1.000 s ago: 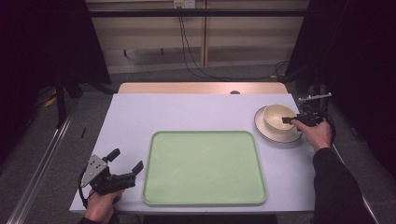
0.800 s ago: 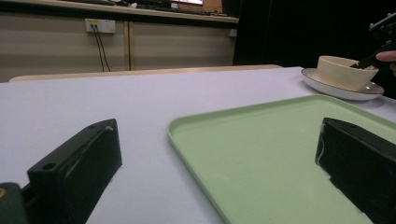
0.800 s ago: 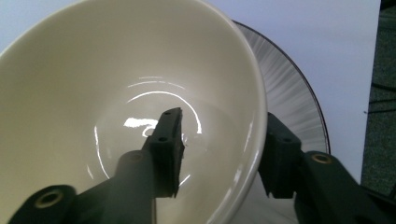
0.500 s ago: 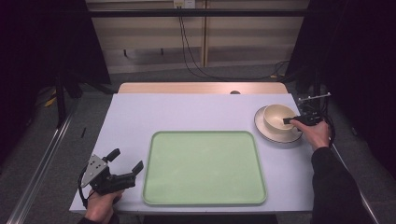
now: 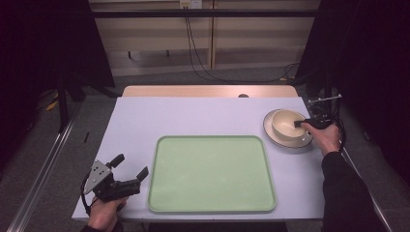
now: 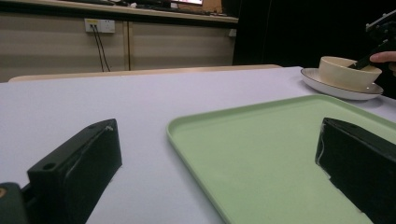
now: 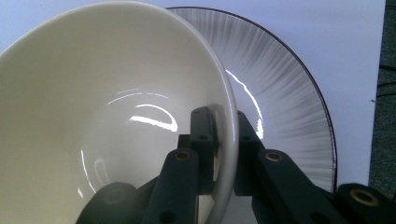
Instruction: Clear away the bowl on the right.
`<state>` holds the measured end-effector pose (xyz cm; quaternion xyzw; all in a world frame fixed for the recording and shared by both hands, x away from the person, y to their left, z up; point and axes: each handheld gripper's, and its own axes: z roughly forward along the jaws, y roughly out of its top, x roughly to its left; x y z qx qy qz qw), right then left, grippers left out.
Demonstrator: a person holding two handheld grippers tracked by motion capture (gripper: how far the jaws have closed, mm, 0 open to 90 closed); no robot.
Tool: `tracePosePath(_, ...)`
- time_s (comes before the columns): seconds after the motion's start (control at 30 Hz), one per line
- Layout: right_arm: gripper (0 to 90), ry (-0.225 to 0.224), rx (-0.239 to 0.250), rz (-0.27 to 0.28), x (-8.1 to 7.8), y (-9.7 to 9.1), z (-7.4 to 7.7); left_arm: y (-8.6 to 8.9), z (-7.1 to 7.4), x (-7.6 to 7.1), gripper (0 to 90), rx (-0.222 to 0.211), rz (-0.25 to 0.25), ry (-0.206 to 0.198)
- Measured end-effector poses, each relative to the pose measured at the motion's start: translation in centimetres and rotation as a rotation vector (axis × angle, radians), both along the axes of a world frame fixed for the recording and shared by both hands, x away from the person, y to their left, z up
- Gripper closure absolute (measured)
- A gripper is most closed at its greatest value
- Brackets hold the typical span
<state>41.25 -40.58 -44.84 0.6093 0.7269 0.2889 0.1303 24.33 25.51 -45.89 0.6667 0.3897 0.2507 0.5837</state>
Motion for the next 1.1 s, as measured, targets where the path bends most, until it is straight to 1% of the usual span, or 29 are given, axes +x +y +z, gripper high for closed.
tracePosePath(0.1, 83.2, 0.005, 0.011, -0.005, 0.03, -0.11, 0.01, 0.02, 0.00, 0.01, 0.3, 0.001, -0.001, 0.000)
tracePosePath(0.13, 83.4, 0.007, 0.027, -0.017, 0.03, -0.16, -0.01, 0.01, 0.00, 0.02, 0.3, 0.000, 0.000, -0.001)
tracePosePath(0.17, 83.4, 0.007, 0.027, -0.017, 0.03, -0.16, -0.01, 0.01, 0.00, 0.02, 0.3, 0.000, 0.000, -0.001)
tracePosePath(0.2, 83.5, 0.010, 0.039, -0.024, 0.01, -0.21, 0.01, 0.01, 0.00, 0.01, 0.3, 0.000, 0.002, -0.001)
tracePosePath(0.27, 83.7, 0.010, 0.039, -0.027, -0.03, -0.21, 0.06, -0.01, 0.00, 0.02, 0.3, -0.004, 0.002, -0.001)
tracePosePath(0.3, 84.0, 0.009, 0.055, -0.021, -0.08, -0.37, 0.16, 0.02, 0.00, 0.01, 0.3, 0.001, -0.003, 0.000)
tracePosePath(0.43, 84.0, 0.007, 0.060, -0.030, -0.18, -0.48, 0.16, -0.03, 0.01, -0.01, 0.3, -0.001, 0.002, 0.000)
tracePosePath(0.6, 84.0, -0.001, 0.081, -0.032, -0.27, -0.56, 0.21, -0.04, 0.02, -0.01, 0.3, -0.004, 0.007, 0.000)
tracePosePath(0.7, 84.0, 0.001, 0.083, -0.037, -0.34, -0.58, 0.30, -0.05, 0.03, -0.02, 0.3, -0.004, 0.008, -0.001)
tracePosePath(0.8, 84.0, -0.016, 0.079, -0.038, -0.43, -0.75, 0.35, -0.05, 0.04, -0.04, 0.3, -0.005, 0.007, -0.002)
tracePosePath(0.93, 83.9, -0.023, 0.072, -0.041, -0.47, -0.79, 0.40, -0.06, 0.04, -0.05, 0.3, -0.004, 0.006, -0.003)
tracePosePath(1.07, 83.9, -0.022, 0.077, -0.045, -0.54, -0.66, 0.51, -0.06, 0.05, -0.05, 0.3, -0.004, 0.005, -0.004)
tracePosePath(1.1, 83.9, -0.028, 0.081, -0.048, -0.54, -0.64, 0.51, -0.07, 0.05, -0.06, 0.3, -0.004, 0.005, -0.003)
